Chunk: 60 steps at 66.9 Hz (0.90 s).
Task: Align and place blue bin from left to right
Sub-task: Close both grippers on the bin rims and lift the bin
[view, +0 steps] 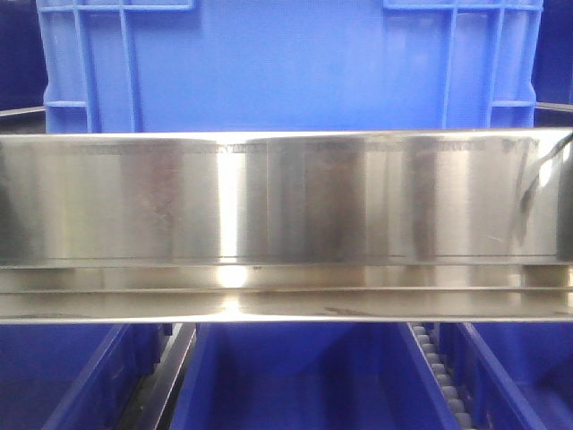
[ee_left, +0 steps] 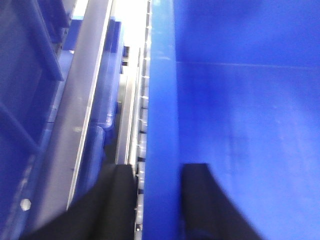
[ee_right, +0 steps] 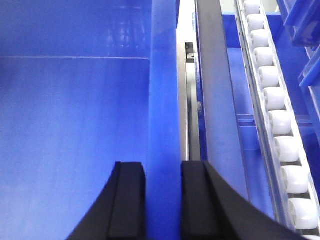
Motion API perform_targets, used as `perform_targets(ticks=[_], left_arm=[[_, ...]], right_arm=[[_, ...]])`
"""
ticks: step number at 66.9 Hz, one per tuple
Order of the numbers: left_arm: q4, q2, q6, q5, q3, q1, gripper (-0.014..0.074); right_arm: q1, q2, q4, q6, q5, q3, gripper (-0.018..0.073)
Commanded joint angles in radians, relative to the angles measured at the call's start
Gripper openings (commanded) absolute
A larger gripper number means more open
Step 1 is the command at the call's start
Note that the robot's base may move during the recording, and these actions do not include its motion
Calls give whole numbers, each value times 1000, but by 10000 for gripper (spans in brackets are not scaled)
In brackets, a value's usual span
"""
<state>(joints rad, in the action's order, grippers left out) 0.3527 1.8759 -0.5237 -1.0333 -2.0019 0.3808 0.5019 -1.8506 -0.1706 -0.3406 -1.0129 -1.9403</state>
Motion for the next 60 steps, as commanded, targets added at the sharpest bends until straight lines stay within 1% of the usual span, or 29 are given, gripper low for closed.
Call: perform_targets(ticks=[1, 5, 18, 38, 60], left_arm=[[2, -5, 0, 2, -8, 5, -22], [0, -5, 0, 4, -8, 5, -111], [-32, -5, 2, 10, -8, 5, -111], [-34, -9, 2, 10, -8, 5, -111], [-34, -96, 2, -9, -8, 12, -111]], right_arm=[[0, 5, -20, 1, -19, -4, -70], [0, 5, -20, 1, -19, -4, -70], [0, 5, -20, 1, -15, -4, -70], [0, 13, -20, 1, -5, -4, -70], [2, 89, -20, -13, -20, -4, -70]])
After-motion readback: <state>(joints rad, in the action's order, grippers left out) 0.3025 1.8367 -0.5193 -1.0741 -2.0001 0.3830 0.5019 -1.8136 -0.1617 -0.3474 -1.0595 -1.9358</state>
